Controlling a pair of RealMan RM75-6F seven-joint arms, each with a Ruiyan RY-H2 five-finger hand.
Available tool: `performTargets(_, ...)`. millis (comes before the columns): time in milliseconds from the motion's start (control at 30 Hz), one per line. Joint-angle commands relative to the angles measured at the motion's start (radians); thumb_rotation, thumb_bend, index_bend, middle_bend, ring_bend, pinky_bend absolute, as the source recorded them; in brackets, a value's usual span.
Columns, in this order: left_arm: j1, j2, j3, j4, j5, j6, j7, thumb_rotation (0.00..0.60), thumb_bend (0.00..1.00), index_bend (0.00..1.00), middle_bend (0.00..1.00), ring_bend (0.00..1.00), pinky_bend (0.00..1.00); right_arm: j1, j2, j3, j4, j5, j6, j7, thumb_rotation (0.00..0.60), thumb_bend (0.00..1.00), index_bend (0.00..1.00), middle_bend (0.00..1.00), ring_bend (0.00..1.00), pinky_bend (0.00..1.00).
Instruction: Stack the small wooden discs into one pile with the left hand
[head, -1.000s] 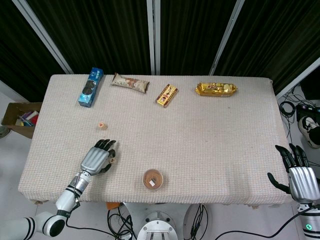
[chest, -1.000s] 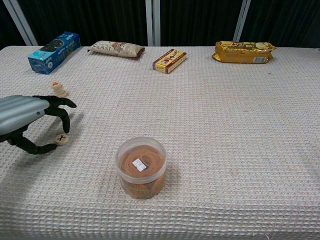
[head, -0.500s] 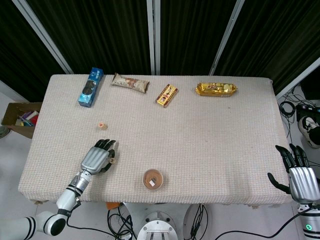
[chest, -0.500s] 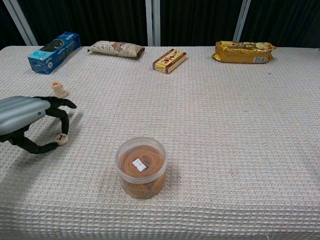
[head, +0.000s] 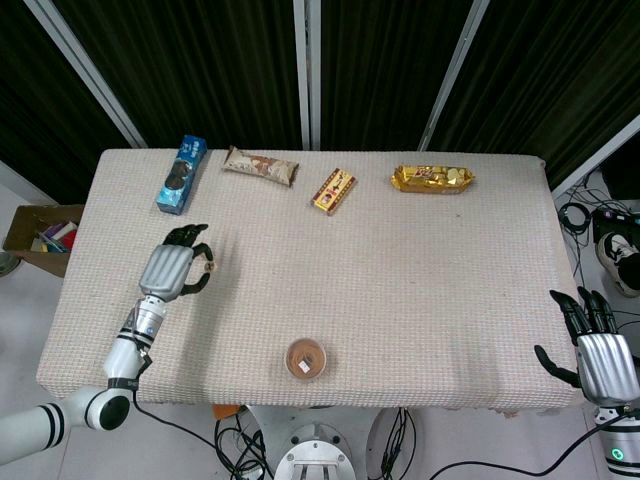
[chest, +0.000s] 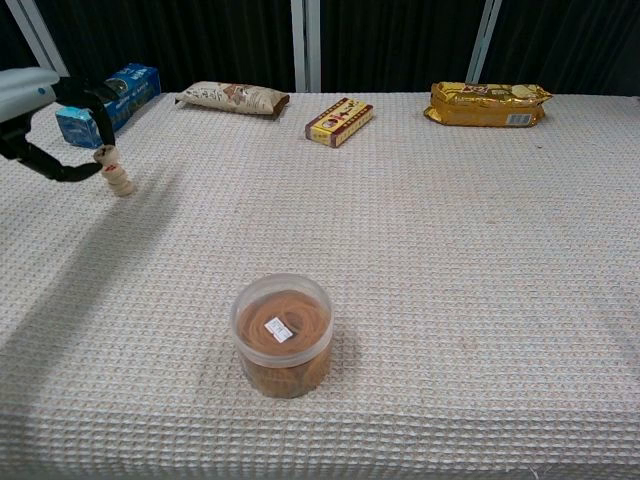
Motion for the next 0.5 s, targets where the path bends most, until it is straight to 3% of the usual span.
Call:
performTargets(33,-0.070,-0.024,-0.057,0.099,-0.114,-0.087,0.031,0.600,0.41,0.48,0.09,0.07,0.12,-0.001,0.000,0.001,0.001,0.003,0.000,0.002,0.600,0.22,0.12,0.19,0.00,0.00)
performTargets(267,-0.120,-0.079,-0.059,0.200,-0.218,-0.160,0.076,0.600,0.39,0.47,0.09,0.07,0.12,-0.001,0.000,0.002,0.003,0.012,-0.006,0.004,0.600,0.22,0.12,0.19,0.00,0.00)
performTargets(500,-0.137,-0.096,-0.050,0.240,-0.248,-0.174,0.087,0.600,0.39,0.47,0.09,0.07,0.12,0.002,0.001,0.005,-0.001,0.017,-0.013,0.001,0.600,0.22,0.12,0.19,0.00,0.00)
